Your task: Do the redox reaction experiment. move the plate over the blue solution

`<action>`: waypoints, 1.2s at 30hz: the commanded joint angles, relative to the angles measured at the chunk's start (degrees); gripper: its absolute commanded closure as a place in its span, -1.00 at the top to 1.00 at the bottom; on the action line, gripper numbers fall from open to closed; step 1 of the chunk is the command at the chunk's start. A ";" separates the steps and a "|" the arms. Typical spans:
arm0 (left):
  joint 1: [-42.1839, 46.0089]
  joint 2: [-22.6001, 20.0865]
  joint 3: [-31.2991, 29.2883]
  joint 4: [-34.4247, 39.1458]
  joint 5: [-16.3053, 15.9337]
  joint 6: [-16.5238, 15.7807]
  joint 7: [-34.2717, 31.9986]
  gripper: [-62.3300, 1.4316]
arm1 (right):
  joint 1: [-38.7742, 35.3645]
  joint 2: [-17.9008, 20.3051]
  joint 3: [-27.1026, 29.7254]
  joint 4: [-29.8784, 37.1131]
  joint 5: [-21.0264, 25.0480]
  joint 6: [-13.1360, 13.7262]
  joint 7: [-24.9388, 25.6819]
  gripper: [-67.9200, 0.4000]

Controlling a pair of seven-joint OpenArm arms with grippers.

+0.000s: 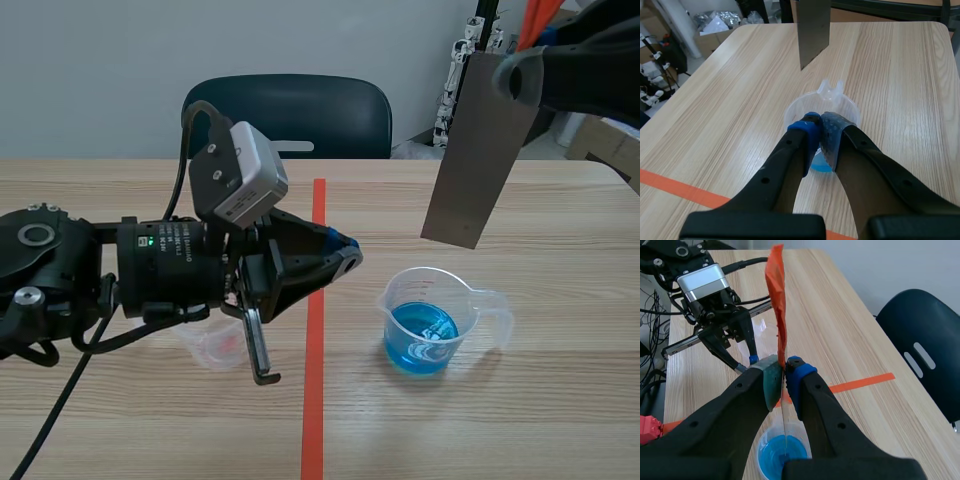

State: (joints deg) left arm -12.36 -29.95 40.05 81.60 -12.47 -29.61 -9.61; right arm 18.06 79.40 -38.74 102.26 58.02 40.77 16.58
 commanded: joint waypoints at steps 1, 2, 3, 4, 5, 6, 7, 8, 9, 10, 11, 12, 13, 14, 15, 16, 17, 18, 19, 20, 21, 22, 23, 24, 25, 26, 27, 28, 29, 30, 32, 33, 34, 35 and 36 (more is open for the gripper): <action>-0.17 0.57 -0.04 0.79 -1.01 0.28 -0.83 -0.87 | 0.61 0.26 0.55 -1.09 0.61 -0.15 1.68 -0.97; -0.17 0.57 -0.04 0.79 -1.86 0.28 -0.63 -0.87 | 0.61 0.26 0.55 -1.60 0.61 -0.13 2.08 -0.97; -0.17 0.55 -0.04 0.79 -2.40 0.28 -0.07 -0.87 | 0.61 0.26 0.55 -2.12 0.59 0.04 2.45 -0.97; -0.15 0.57 -0.04 0.79 -2.43 0.28 0.46 -0.87 | 0.61 0.26 0.55 -2.60 0.42 0.42 2.93 -0.97; -0.13 0.57 -0.04 0.79 -2.43 0.28 0.50 -0.87 | 0.61 0.26 0.55 -3.17 0.26 1.18 3.43 -0.97; -0.13 0.55 -0.04 0.79 -2.43 0.28 0.50 -0.87 | 0.52 0.26 0.55 -3.78 0.20 1.95 4.02 -0.97; -0.13 0.55 -0.04 0.79 -2.43 0.28 0.50 -0.87 | 0.07 0.28 0.55 -4.39 0.20 1.95 5.07 -0.97; -0.13 0.55 -0.04 0.79 -2.43 0.28 0.50 -0.87 | -0.39 0.28 0.55 -4.90 0.02 1.95 6.34 -0.97; -0.13 0.55 -0.04 0.79 -2.45 0.28 0.59 -0.87 | -1.11 0.26 0.55 -5.33 -0.83 1.95 7.74 -0.97; -0.13 0.55 -0.04 0.79 -2.84 0.28 0.66 -0.87 | -1.53 0.24 0.55 -5.64 -2.25 1.95 9.14 -0.97; -0.13 0.55 -0.04 0.76 -3.28 0.28 0.70 -0.87 | -2.14 0.26 0.55 -5.79 -3.63 1.95 10.45 -0.97; -0.13 0.55 -0.04 0.74 -3.72 0.28 0.72 -0.87 | -2.54 0.26 0.55 -5.95 -4.90 1.95 11.50 -0.97; -0.13 0.55 -0.04 0.66 -4.31 0.31 0.90 -0.87 | -2.99 0.28 0.55 -5.99 -5.84 1.95 12.37 -0.97; -0.13 0.55 -0.04 0.50 -4.74 0.31 0.94 -0.87 | -3.37 0.28 0.55 -6.01 -6.43 1.95 12.96 -0.97; -0.11 0.57 -0.04 0.42 -4.85 0.31 1.09 -0.87 | -3.74 0.28 0.55 -6.01 -6.80 1.95 13.46 -0.97; -0.02 0.57 -0.04 0.42 -4.90 0.31 1.31 -0.87 | -4.00 0.28 0.55 -6.01 -7.15 1.95 13.84 -0.97; -0.02 0.57 -0.04 0.42 -4.90 0.31 1.49 -0.87 | -4.11 0.28 0.55 -6.01 -7.37 1.95 14.10 -0.97; -0.02 0.57 -0.04 0.42 -4.90 0.31 1.57 -0.87 | -4.11 0.28 0.55 -6.01 -7.37 1.95 14.08 -0.97; -0.02 0.57 -0.04 0.42 -4.90 0.31 1.57 -0.87 | -4.11 0.28 0.55 -6.05 -7.34 1.95 14.23 -0.97; -0.02 0.57 -0.04 0.42 -4.90 0.31 1.53 -0.87 | -4.11 0.28 0.55 -6.19 -7.32 1.95 14.32 -0.97; -0.02 0.57 -0.04 0.42 -4.90 0.31 1.53 -0.87 | -4.11 0.28 0.55 -6.36 -7.32 1.95 14.53 -0.97; -0.02 0.57 -0.04 0.42 -4.92 0.31 1.53 -0.87 | -4.11 0.28 0.55 -6.51 -7.30 1.95 14.73 -0.97; -0.02 0.57 -0.04 0.42 -4.92 0.31 1.53 -0.87 | -4.11 0.28 0.55 -6.71 -7.28 1.95 14.95 -0.97; -0.02 0.55 -0.04 0.42 -4.92 0.31 1.53 -0.87 | -4.11 0.28 0.55 -6.84 -7.28 1.95 15.17 -0.97; -0.02 0.55 -0.04 0.42 -4.92 0.31 1.55 -0.87 | -4.11 0.28 0.55 -6.99 -7.28 1.95 15.37 -0.97; -0.02 0.55 -0.04 0.42 -4.92 0.31 1.55 -0.87 | -4.11 0.28 0.55 -7.04 -7.28 1.95 15.39 -0.97; -0.02 0.55 -0.04 0.42 -4.92 0.31 1.55 -0.87 | -4.11 0.28 0.55 -7.04 -7.28 1.95 15.34 -0.97; -0.02 0.55 -0.04 0.42 -4.92 0.31 1.53 -0.87 | -4.11 0.28 0.55 -7.04 -7.28 1.95 15.34 -0.97; -0.02 0.55 -0.04 0.42 -4.92 0.31 1.53 -0.87 | -4.11 0.28 0.55 -7.04 -7.28 1.95 15.34 -0.97; -0.02 0.55 -0.04 0.42 -4.92 0.31 1.53 -0.87 | -4.11 0.28 0.55 -7.04 -7.28 1.95 15.34 -0.97; -0.02 0.55 -0.04 0.42 -4.92 0.31 1.53 -0.87 | -4.11 0.28 0.55 -7.04 -7.28 1.95 15.34 -0.97; -0.02 0.57 -0.04 0.42 -4.92 0.31 1.53 -0.87 | -4.11 0.28 0.55 -7.04 -7.28 1.95 15.34 -0.97; -0.02 0.57 -0.04 0.42 -4.92 0.31 1.53 -0.87 | -4.11 0.28 0.55 -7.04 -7.28 1.95 15.34 -0.97; -0.02 0.57 -0.04 0.42 -4.92 0.31 1.53 -0.87 | -4.11 0.28 0.55 -7.04 -7.28 1.95 15.34 -0.97; -0.02 0.57 -0.04 0.42 -4.92 0.31 1.53 -0.87 | -4.11 0.28 0.55 -7.04 -7.28 1.95 15.34 -0.97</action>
State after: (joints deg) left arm -12.36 -29.69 40.05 81.60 -16.60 -29.61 -7.29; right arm 13.10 79.40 -38.74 95.09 49.91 42.24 31.05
